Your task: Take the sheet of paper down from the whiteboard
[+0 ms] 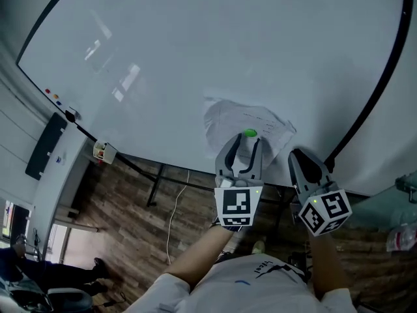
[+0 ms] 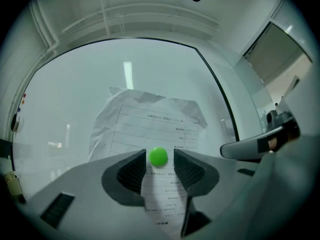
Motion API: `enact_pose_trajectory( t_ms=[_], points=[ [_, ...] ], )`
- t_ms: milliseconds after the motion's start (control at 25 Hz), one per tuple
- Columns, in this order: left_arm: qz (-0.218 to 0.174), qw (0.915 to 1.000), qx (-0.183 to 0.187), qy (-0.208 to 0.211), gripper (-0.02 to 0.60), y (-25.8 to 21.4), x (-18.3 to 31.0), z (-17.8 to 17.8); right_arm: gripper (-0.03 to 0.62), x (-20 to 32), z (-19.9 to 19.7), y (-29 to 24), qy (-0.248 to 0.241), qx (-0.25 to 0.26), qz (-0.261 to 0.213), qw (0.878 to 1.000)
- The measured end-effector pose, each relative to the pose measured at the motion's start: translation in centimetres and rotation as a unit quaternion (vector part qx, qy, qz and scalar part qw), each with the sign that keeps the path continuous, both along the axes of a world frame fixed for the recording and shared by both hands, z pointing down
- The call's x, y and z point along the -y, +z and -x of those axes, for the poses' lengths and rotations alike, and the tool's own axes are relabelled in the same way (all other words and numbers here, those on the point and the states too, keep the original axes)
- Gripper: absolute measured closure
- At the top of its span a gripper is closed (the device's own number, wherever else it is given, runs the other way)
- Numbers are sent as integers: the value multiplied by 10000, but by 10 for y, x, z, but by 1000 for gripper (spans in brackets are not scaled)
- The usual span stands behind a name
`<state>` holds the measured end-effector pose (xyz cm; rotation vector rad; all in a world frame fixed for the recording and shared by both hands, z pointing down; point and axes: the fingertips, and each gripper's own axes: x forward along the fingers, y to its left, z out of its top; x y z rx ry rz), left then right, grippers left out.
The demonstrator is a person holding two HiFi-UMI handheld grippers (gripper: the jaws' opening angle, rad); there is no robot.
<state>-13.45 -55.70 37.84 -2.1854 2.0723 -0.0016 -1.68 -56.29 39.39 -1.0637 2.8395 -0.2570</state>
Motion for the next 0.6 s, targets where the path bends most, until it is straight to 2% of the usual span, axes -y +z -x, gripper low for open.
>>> enact_pose_trajectory(
  t_ms=[200,600],
  points=[
    [50,9999,-8,-136,414,4,11,-1,523,10,5,1,-120,-5,56,9999],
    [2,9995,-38,-315,416,4,14,1,522,17,16,-6,-304,81,62,9995]
  ],
)
